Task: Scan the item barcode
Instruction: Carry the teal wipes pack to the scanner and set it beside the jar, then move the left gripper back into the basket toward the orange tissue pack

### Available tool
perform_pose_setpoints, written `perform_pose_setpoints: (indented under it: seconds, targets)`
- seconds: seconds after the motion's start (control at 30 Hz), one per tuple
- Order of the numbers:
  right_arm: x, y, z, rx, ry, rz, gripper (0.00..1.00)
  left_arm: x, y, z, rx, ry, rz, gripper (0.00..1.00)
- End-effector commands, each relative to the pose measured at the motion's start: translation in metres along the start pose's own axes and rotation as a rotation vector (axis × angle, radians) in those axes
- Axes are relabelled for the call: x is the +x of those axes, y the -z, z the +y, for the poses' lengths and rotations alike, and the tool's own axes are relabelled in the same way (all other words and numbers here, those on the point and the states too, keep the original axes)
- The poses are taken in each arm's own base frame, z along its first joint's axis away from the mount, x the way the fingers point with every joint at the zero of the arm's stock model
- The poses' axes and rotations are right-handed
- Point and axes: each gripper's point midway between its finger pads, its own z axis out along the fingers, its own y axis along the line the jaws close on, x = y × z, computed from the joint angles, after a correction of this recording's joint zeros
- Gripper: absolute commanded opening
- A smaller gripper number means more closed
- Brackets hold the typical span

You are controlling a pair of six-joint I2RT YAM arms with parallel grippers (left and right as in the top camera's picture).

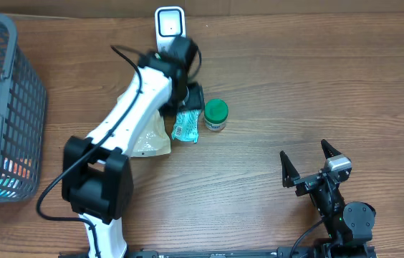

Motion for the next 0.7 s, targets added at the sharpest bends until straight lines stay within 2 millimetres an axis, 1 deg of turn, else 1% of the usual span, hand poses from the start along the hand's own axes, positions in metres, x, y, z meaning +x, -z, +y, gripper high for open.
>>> perform_pose_setpoints:
  seconds: [0.0, 0.07, 0.1, 0.13, 0.2, 0.23, 0.27, 0.33, 0.37, 0.43, 0.5, 0.57, 0.67]
  targets:
    - [0.0, 0.0, 0.001, -0.005, -0.004, -0.008, 1.0, -0.043, 0.097, 0.004, 0.016, -0.047, -0.236, 0.71]
    - [0.0, 0.0, 0.001, -0.004, -0.004, -0.008, 1.0, -0.051, 0.133, 0.015, 0.008, -0.038, -0.306, 0.74]
    - [0.0, 0.0, 0.001, -0.005, -0.004, -0.008, 1.0, -0.055, 0.152, 0.023, 0.006, -0.028, -0.34, 0.77]
    - [0.0, 0.0, 0.001, -0.004, -0.004, -0.008, 1.0, -0.06, 0.187, 0.048, 0.005, 0.03, -0.4, 0.8]
    - [0.0, 0.0, 0.001, -0.004, -0.004, -0.008, 1.0, -0.062, 0.217, 0.082, -0.011, 0.109, -0.449, 0.8]
    - [0.0, 0.0, 0.001, -0.004, -0.004, -0.008, 1.0, -0.061, 0.232, 0.105, -0.025, 0.161, -0.476, 0.79]
    - [0.0, 0.0, 0.001, -0.004, -0.004, -0.008, 1.0, -0.06, 0.242, 0.121, -0.036, 0.2, -0.494, 0.79]
    - [0.0, 0.0, 0.001, -0.004, -0.004, -0.008, 1.0, -0.054, 0.265, 0.165, -0.069, 0.304, -0.542, 0.79]
    - [0.0, 0.0, 0.001, -0.004, -0.004, -0.008, 1.0, -0.045, 0.283, 0.2, -0.107, 0.371, -0.578, 0.79]
    - [0.0, 0.0, 0.001, -0.005, -0.003, -0.008, 1.0, -0.033, 0.299, 0.238, -0.153, 0.454, -0.604, 0.79]
    - [0.0, 0.0, 0.001, -0.005, -0.004, -0.008, 1.0, -0.019, 0.308, 0.276, -0.201, 0.556, -0.615, 0.79]
    - [0.0, 0.0, 0.001, -0.004, -0.004, -0.008, 1.0, -0.007, 0.312, 0.307, -0.235, 0.645, -0.612, 0.8]
    - [0.0, 0.0, 0.001, -0.005, -0.003, -0.008, 1.0, 0.008, 0.308, 0.349, -0.276, 0.761, -0.585, 0.79]
